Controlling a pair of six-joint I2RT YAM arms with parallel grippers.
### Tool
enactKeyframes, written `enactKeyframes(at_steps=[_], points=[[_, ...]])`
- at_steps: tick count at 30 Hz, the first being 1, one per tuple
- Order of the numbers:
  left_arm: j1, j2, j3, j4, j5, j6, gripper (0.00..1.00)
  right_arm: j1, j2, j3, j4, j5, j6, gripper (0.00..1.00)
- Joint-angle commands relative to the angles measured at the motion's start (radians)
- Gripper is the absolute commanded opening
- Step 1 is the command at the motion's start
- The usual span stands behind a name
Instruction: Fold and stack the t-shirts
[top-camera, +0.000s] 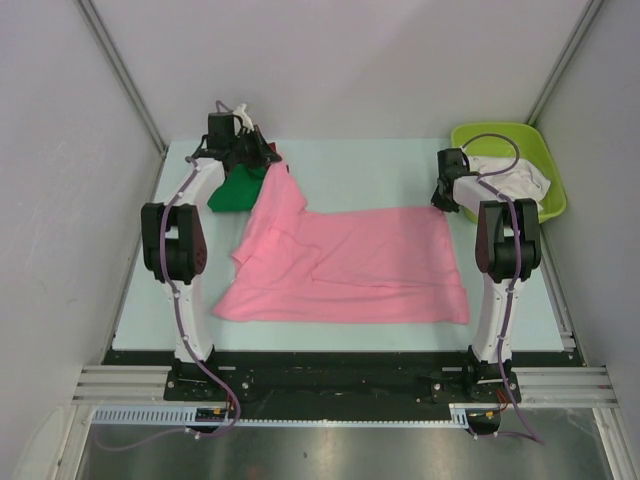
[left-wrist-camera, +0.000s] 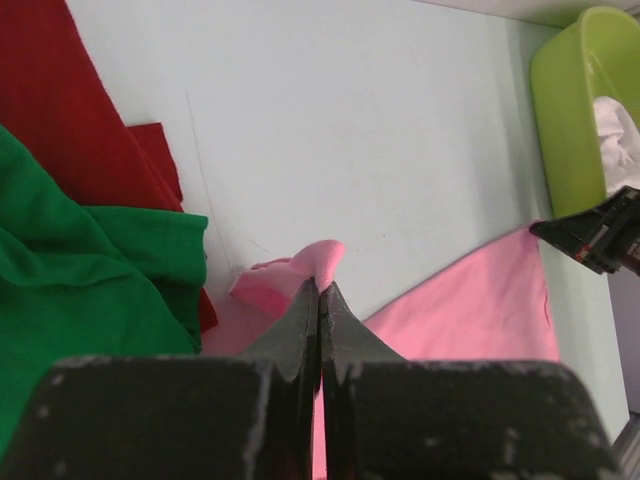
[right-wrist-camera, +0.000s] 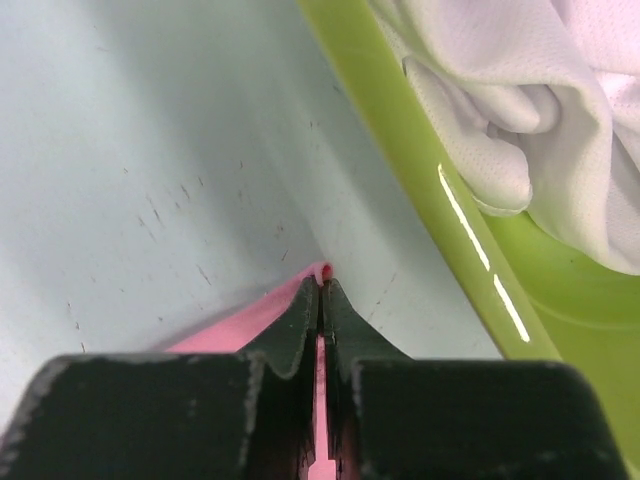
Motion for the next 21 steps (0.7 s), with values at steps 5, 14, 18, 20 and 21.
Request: enactKeyframes(at_steps=[5, 14, 18, 20, 21], points=[[0.005, -0.171, -0.096, 0.090, 0.081, 0.024, 0.00, 0.031, -0.158, -0.044, 0.019, 0.027, 0.012, 0.00], [0.007, -0.470, -0.417, 0.234, 0.206, -0.023, 0.00, 0.050, -0.306, -0.109, -0.062, 0.024, -0.002, 0.00], [0.005, -0.651, -0.559, 0.248, 0.213, -0.015, 0.00, 0.056, -0.366, -0.169, -0.085, 0.022, 0.003, 0.00], [0.005, -0.767, -0.633, 0.217, 0.205, -0.011, 0.00, 0.057, -0.418, -0.218, -0.090, 0.027, 0.004, 0.00], [0.005, -0.806, -0.658, 0.211, 0.203, -0.009, 0.00, 0.057, -0.432, -0.228, -0.096, 0.030, 0.006, 0.00]])
